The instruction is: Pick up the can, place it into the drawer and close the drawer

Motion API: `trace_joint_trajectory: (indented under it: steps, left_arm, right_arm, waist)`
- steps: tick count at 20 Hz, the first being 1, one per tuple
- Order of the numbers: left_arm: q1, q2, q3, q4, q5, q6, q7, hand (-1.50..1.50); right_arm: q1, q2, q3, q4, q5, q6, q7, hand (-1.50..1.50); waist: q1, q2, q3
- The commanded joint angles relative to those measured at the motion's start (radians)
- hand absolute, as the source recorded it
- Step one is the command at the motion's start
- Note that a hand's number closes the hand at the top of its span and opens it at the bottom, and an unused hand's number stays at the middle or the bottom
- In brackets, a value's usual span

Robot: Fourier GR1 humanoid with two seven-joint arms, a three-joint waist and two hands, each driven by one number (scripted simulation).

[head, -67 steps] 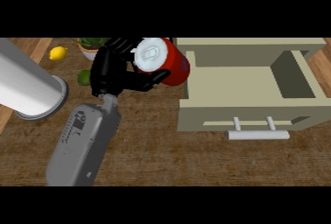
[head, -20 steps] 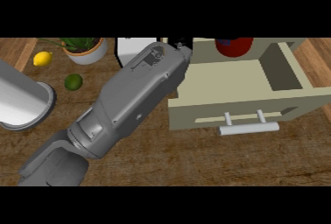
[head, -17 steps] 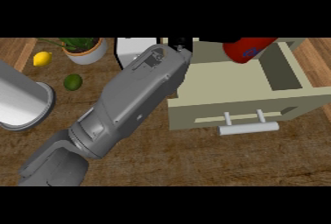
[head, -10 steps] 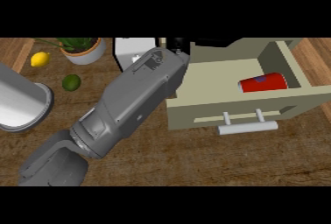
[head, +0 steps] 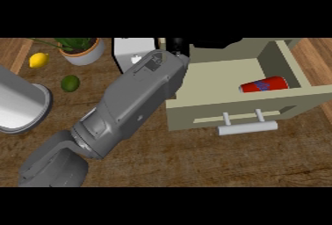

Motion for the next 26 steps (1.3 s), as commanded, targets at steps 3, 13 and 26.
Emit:
trace_joint_trajectory:
  steps: [3,13,26]
  left_arm:
    - [-0.009,0.000,-0.009,-0.011,0.049,0.020,-0.045,-1.50]
    - [0.008,0.000,-0.018,-0.053,0.097,0.003,-0.137,-1.50]
    - [-0.026,0.000,0.011,-0.047,0.109,0.007,-0.118,-1.50]
  right_arm:
    - [-0.037,-0.011,-0.012,-0.053,0.064,-0.001,-0.046,-1.50]
    - [-0.171,-0.080,0.067,-0.131,0.380,0.056,-0.183,-1.50]
    - [-0.346,-0.064,0.417,0.016,1.024,-0.026,-0.292,-1.50]
  waist:
    - [0.004,-0.001,0.000]
    - [0.039,-0.001,-0.001]
    - [0.095,-0.012,-0.002]
